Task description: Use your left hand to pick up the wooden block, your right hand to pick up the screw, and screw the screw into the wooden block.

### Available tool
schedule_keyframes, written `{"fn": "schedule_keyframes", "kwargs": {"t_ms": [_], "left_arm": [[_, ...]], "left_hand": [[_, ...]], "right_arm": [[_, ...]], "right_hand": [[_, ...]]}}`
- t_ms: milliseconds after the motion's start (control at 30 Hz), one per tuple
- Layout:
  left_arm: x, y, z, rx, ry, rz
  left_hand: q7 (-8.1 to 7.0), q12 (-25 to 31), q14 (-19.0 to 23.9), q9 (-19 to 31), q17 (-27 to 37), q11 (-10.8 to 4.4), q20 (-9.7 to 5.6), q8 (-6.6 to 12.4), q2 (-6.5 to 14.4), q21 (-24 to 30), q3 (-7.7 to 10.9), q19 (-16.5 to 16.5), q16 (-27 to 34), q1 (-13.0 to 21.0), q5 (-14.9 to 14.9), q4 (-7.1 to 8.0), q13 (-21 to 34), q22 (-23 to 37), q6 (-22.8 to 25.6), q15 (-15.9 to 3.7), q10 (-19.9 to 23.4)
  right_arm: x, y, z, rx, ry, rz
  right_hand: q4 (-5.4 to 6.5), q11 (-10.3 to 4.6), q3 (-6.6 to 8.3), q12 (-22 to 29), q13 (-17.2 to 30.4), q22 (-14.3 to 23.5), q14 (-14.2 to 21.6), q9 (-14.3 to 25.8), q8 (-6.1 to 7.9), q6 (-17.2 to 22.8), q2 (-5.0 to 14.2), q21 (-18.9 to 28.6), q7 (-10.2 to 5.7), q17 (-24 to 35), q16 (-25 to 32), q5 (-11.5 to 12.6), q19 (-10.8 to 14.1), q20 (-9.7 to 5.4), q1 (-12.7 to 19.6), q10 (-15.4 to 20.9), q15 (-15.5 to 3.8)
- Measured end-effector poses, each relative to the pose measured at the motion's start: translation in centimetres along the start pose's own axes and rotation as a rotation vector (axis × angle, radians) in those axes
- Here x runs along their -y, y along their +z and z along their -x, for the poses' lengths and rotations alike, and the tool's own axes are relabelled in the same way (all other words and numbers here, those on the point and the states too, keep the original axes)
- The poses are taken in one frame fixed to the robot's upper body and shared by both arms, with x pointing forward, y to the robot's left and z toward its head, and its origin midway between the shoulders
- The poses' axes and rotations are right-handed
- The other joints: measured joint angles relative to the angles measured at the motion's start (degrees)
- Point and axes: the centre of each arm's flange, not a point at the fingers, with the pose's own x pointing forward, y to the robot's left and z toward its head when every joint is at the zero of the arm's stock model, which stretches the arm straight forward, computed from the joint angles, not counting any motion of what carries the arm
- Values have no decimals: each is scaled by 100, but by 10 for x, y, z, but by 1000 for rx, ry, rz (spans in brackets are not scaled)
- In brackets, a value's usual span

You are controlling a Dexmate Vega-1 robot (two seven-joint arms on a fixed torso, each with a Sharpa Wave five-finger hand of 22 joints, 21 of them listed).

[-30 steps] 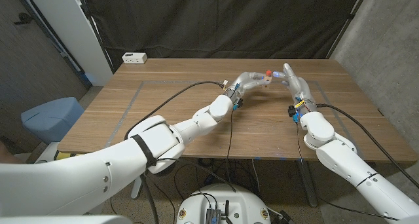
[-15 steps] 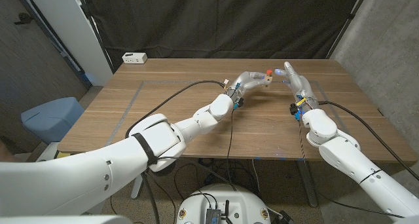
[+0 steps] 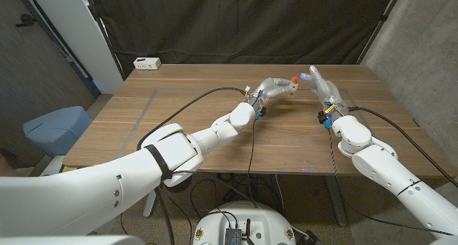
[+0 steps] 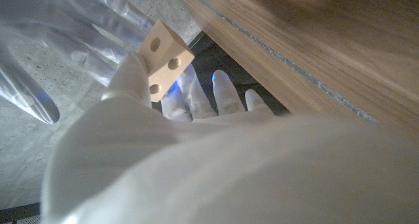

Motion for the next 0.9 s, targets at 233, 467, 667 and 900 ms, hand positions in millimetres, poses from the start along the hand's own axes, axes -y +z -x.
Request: {"fn": "schedule_keyframes", "kwargs": {"t_ms": [233, 467, 667, 900], "left_arm": [[-1, 0, 1, 5, 1, 0], [1, 0, 2, 9, 0, 4], [2, 1, 3, 18, 0, -2], [4, 2, 3, 20, -1, 0]], "left_hand": [[0, 0, 0, -1, 0, 0, 0, 0, 0, 0, 0, 0, 0, 0, -2, 0, 0, 0, 0, 0, 0], [0, 0, 0, -3, 0, 0, 0, 0, 0, 0, -1, 0, 0, 0, -7, 1, 0, 0, 0, 0, 0], [0, 0, 0, -5, 0, 0, 0, 0, 0, 0, -1, 0, 0, 0, -8, 1, 0, 0, 0, 0, 0], [0, 0, 0, -2, 0, 0, 0, 0, 0, 0, -1, 0, 0, 0, 0, 1, 0, 0, 0, 0, 0]], "right_arm": [[0, 0, -2, -10, 27, 3], [-3, -1, -2, -16, 45, -6], [0, -1, -5, -19, 58, 11], [0, -1, -5, -16, 67, 8]], "right_hand": [[31, -17, -31, 0, 0, 0, -64, -16, 0, -200, -7, 0, -4, 0, 0, 0, -92, 10, -52, -99, 3], [55, 11, -55, 0, 0, 0, -109, -16, 0, -231, -21, 0, -36, 0, 0, 0, -135, 53, -112, -132, 48], [62, -18, -62, 0, 0, 0, -126, -16, 0, -231, 0, 0, -36, -1, 0, 0, -143, 62, -151, -161, 65], [62, -18, -61, 0, 0, 0, -125, -16, 52, -193, 0, 0, -73, -1, 0, 40, -174, 93, -150, -161, 65]]}}
